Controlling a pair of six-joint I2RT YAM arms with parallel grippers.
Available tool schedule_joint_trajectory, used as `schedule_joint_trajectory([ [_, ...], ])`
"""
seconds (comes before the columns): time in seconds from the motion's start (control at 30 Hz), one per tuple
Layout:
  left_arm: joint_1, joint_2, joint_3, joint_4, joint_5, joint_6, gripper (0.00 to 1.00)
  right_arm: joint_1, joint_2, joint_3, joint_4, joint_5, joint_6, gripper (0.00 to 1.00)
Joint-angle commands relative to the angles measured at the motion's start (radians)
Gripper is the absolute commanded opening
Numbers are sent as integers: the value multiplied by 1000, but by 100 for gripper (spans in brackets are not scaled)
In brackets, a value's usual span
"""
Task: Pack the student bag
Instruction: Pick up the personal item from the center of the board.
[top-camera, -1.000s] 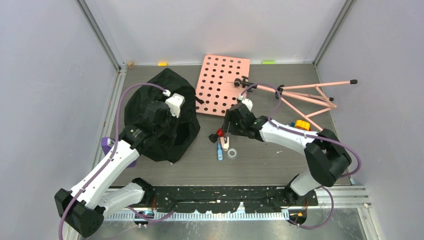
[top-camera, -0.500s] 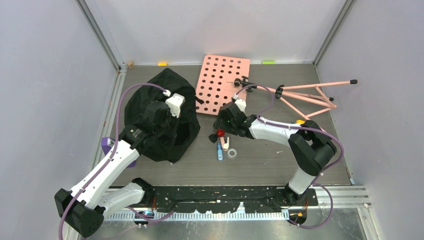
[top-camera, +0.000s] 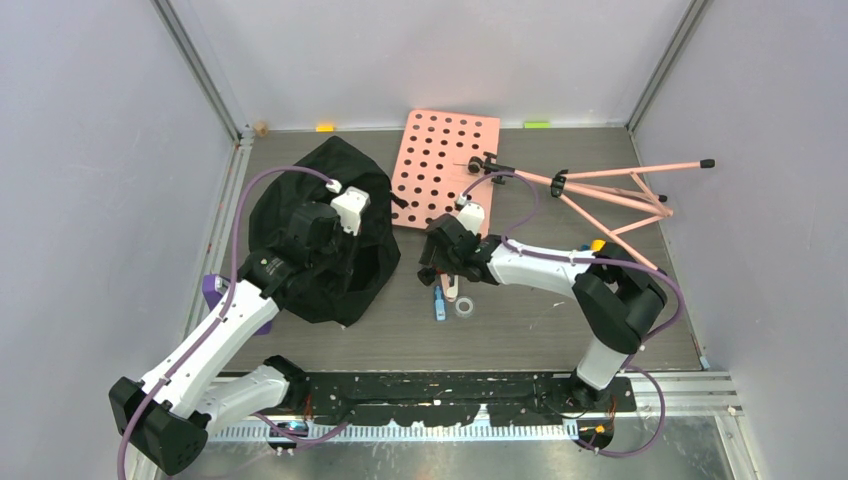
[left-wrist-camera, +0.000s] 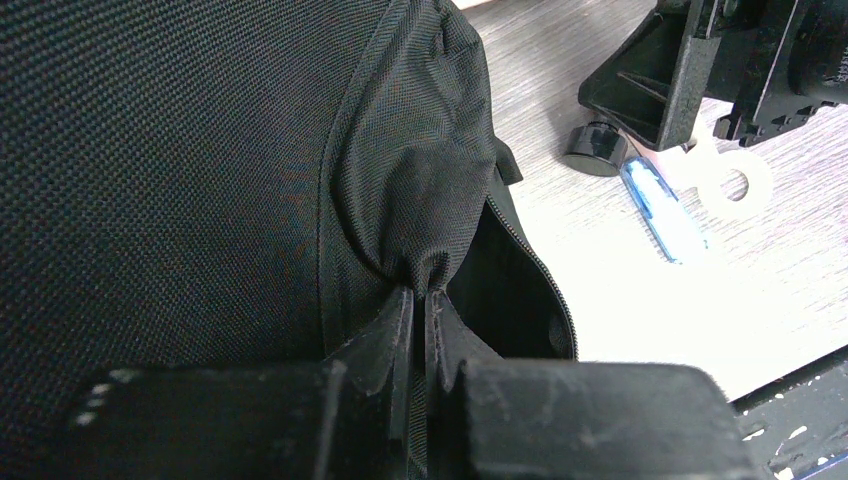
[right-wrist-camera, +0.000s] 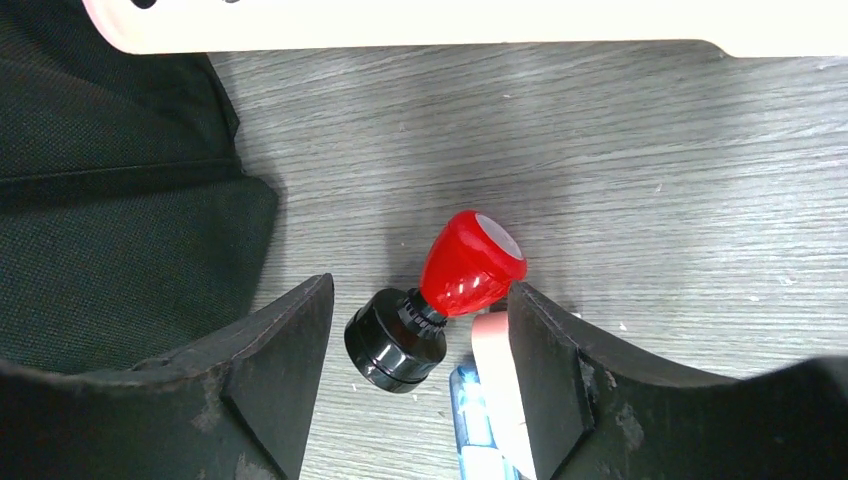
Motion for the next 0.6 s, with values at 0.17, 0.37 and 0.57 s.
schedule_joint_trajectory([
  [0.17,2,-24,0,24,10,2,0,4,56,67,-10,25,46,68],
  [0.37,2,-27,-2,23,9,3,0,5,92,85,24,18,53,61],
  [0.57,2,-29,-2,23,8,4,0,5,162,145,11,18,13,59],
])
